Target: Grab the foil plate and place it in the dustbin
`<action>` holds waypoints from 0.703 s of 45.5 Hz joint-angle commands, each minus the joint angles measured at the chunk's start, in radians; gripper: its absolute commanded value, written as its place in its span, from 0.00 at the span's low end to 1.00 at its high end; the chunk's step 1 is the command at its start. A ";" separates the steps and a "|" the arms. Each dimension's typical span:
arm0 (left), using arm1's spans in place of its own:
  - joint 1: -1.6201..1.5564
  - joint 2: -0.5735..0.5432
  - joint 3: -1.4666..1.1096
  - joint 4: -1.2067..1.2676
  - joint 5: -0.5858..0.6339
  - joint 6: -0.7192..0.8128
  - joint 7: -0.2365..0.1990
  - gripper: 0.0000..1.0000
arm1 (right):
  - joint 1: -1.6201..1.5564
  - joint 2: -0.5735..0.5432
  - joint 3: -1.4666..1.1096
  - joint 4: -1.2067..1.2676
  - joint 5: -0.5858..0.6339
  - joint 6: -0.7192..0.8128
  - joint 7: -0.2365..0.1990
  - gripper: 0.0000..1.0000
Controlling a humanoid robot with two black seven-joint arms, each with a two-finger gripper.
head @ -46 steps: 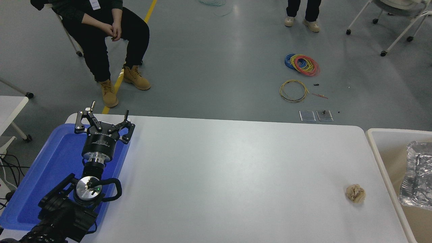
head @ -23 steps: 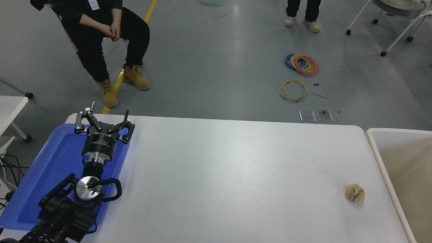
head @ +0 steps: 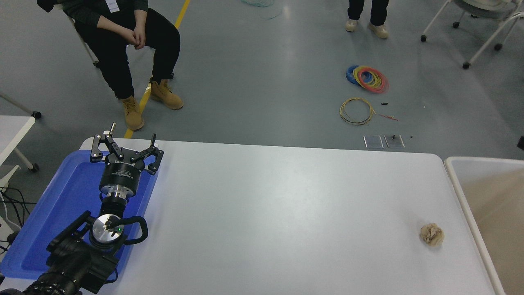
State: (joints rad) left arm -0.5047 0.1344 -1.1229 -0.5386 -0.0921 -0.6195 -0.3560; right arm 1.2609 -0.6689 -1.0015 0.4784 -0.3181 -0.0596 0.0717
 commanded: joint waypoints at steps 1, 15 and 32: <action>0.000 0.001 0.000 0.000 0.000 0.000 0.000 1.00 | 0.342 -0.021 -0.074 0.248 -0.001 0.110 0.000 1.00; 0.000 -0.001 0.000 0.000 0.000 0.000 0.000 1.00 | 0.545 0.014 -0.072 0.431 -0.035 0.380 0.000 1.00; 0.000 0.001 0.000 0.000 0.000 0.001 0.000 1.00 | 0.663 0.009 -0.085 0.601 -0.096 0.635 -0.003 1.00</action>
State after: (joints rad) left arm -0.5047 0.1344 -1.1229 -0.5384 -0.0921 -0.6197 -0.3559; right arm 1.8236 -0.6559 -1.0689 0.9547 -0.3896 0.3881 0.0713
